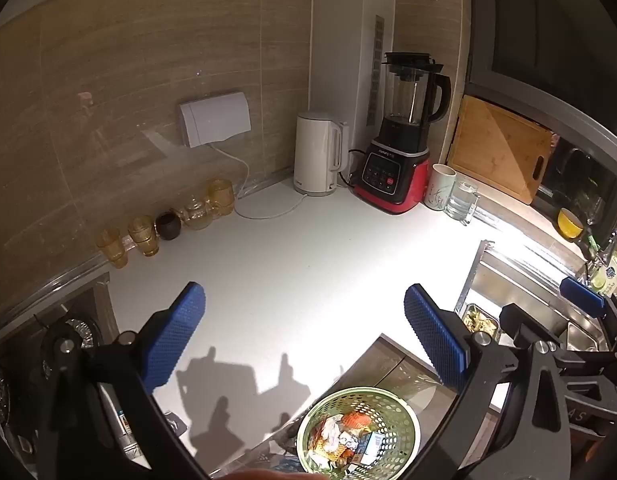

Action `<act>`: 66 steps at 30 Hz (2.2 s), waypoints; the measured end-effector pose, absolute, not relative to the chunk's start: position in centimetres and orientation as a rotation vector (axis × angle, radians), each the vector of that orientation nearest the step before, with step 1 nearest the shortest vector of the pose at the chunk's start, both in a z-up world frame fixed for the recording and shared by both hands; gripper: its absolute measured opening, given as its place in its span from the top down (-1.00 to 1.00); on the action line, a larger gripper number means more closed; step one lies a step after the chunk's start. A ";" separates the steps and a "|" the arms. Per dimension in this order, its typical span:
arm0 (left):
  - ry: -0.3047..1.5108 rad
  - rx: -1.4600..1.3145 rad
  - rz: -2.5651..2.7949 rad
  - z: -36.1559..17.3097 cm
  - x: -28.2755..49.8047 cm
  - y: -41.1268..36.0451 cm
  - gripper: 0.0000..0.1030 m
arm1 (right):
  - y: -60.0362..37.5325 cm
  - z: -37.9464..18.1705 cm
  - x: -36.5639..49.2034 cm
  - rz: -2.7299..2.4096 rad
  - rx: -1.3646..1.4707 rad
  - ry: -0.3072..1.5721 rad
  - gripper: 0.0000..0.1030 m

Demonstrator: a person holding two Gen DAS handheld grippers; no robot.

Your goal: Collect trash

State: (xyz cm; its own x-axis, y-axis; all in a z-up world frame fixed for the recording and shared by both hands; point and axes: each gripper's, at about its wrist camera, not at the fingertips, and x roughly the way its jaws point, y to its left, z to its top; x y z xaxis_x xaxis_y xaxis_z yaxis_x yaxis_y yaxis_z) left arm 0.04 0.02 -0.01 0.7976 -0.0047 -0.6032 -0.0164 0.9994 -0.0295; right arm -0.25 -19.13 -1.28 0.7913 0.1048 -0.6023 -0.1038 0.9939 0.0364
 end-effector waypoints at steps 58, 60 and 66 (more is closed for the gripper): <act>0.648 -0.037 -0.004 -0.4 0.0 0.0 -0.85 | -19.3 -1.6 -0.4 0.115 0.000 0.651 -0.95; 0.649 -0.037 -0.005 -0.4 0.0 0.0 -0.85 | -19.3 -1.5 -0.4 0.117 -0.001 0.652 -0.95; 0.649 -0.037 -0.004 -0.3 0.0 0.0 -0.85 | -19.0 -1.8 -0.1 0.116 -0.001 0.652 -0.95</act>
